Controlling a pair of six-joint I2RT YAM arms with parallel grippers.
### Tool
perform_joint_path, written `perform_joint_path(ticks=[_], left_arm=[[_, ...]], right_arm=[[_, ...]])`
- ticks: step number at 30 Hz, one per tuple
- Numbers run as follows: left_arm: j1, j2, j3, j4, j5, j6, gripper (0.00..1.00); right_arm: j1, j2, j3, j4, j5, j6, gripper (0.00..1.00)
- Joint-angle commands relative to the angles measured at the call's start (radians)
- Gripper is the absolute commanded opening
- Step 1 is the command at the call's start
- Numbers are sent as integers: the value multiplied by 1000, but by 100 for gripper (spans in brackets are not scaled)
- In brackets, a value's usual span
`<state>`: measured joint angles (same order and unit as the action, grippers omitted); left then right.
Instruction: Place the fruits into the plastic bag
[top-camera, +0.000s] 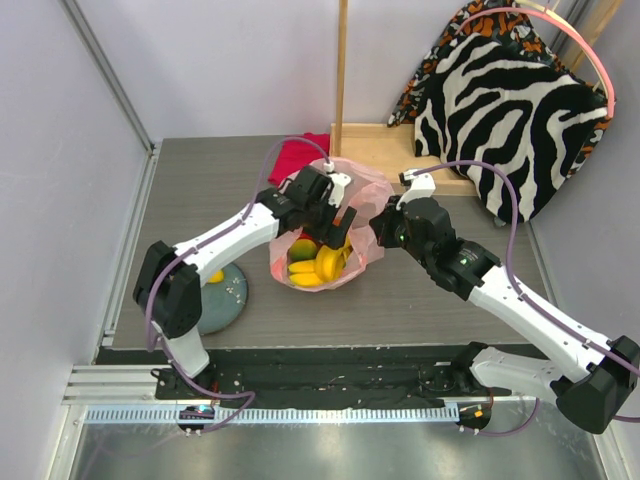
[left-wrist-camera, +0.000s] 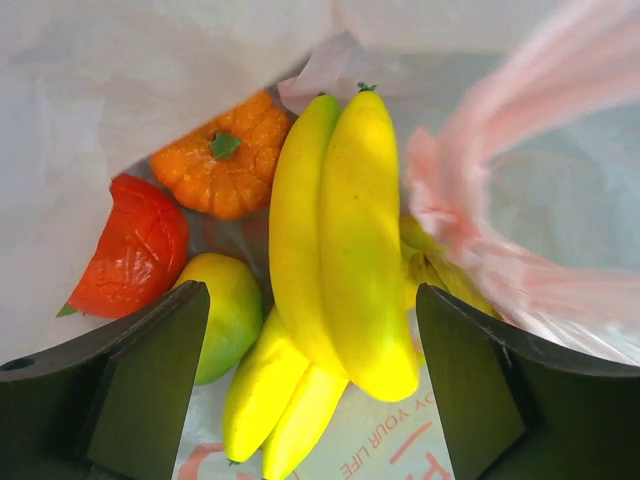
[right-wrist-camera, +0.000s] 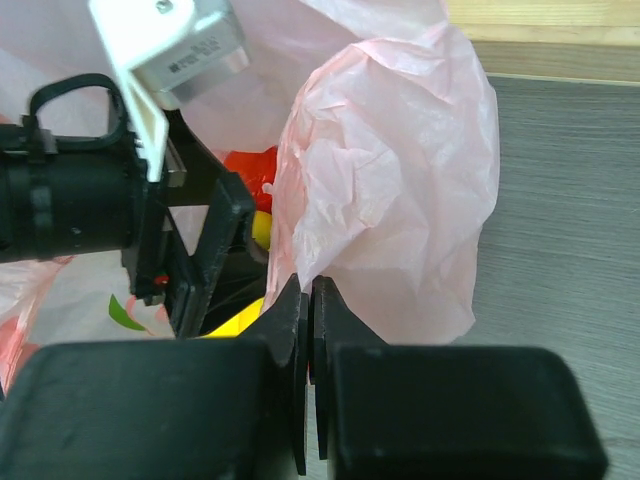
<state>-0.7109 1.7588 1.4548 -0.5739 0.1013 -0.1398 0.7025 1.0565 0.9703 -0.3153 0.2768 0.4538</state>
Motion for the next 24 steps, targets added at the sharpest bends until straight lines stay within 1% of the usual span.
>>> perform_joint_path(ticks=[1,5,7,12,13,14,17,18,21,24], left_arm=[[5,-104,52,20,60,-3,90],[5,-165,59,20,150,17,91],[5,-203,59,13,230,41,93],[16,-271,69,-20,363,68,94],[21,-292,67,-9,398,60,94],[36,-303,56,8,469,34,96],[51,-318,45,94,618,-26,96],[53,-314,47,127,644,-38,96],[53,-294,65,189,693,-82,96],[60,-283,85,267,663,-116,96]], right_arm=[[-3,8,19,25,33,17,1],[-3,13,19,22,35,20,1],[-5,13,18,24,35,20,1],[-6,13,16,22,36,22,1],[-5,11,16,24,35,22,1],[-6,11,15,24,35,23,1],[-6,16,15,24,30,26,1],[-5,16,15,25,25,28,1],[-6,13,13,24,21,32,1],[-6,4,8,24,19,36,1]])
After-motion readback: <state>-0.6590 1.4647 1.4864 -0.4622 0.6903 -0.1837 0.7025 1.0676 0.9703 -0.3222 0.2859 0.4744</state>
